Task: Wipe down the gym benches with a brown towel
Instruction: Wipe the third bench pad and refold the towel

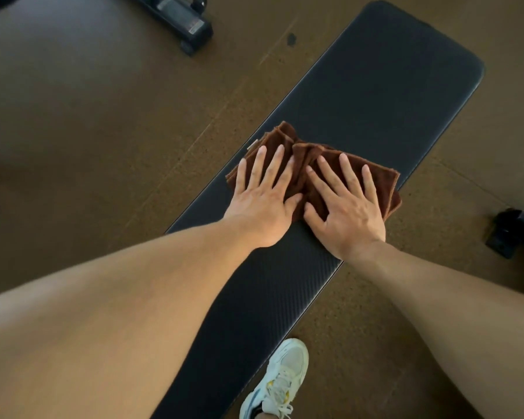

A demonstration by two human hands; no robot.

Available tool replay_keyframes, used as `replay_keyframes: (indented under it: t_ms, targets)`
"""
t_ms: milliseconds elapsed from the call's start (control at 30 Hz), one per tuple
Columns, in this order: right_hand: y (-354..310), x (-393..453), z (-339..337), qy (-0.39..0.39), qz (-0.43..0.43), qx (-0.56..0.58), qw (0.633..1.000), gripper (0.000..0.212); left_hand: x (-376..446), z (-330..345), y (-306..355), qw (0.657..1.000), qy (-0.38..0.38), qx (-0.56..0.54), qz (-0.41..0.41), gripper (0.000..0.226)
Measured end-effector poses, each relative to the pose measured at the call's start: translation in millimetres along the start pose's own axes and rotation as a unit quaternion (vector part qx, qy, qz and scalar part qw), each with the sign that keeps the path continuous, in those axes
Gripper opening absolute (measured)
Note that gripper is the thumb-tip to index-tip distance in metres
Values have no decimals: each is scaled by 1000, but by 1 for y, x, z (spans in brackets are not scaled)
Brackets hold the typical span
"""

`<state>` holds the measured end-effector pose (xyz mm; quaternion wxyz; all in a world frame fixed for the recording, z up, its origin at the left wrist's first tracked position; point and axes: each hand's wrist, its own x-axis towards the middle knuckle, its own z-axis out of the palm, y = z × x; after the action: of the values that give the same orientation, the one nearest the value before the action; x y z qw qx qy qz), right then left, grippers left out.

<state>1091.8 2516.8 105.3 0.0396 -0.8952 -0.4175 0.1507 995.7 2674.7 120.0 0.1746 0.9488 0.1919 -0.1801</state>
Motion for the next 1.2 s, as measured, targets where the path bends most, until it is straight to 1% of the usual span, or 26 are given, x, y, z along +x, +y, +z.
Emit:
replay_keyframes:
  t_ms: [100,200,333,467,600,767,900,1033,1100,1200]
  targets:
    - [-20,-24,9,-5,-31,6,1000,63,-44,16,-5,999,0,-24,-24,71]
    - [-46,-62,24,-2,-30,21,999,61,-90,29,-13,999,-9,-41,-25,71]
    - [-85,-116,44,-7,-34,43,998,59,-155,58,-26,998,4,-47,-31,69]
    - [-129,-165,66,-19,-52,41,998,58,-223,83,-43,996,9,-68,-52,69]
    - [-178,-206,85,-35,-101,31,994,59,-299,106,-66,991,17,-93,-91,70]
    - [-232,-239,100,-90,-196,-17,976,60,-379,130,-99,985,-2,-94,-147,71]
    - [-229,-218,97,-107,-301,-70,945,65,-386,132,-113,982,-20,-98,-162,74]
    - [-216,-163,86,-102,-391,-91,910,68,-360,125,-111,970,-8,-117,-215,76]
    - [-212,-134,78,-102,-404,-89,905,67,-338,117,-107,956,12,-140,-256,75]
    - [-200,-91,63,-96,-382,-83,916,66,-287,97,-100,942,26,-162,-293,74]
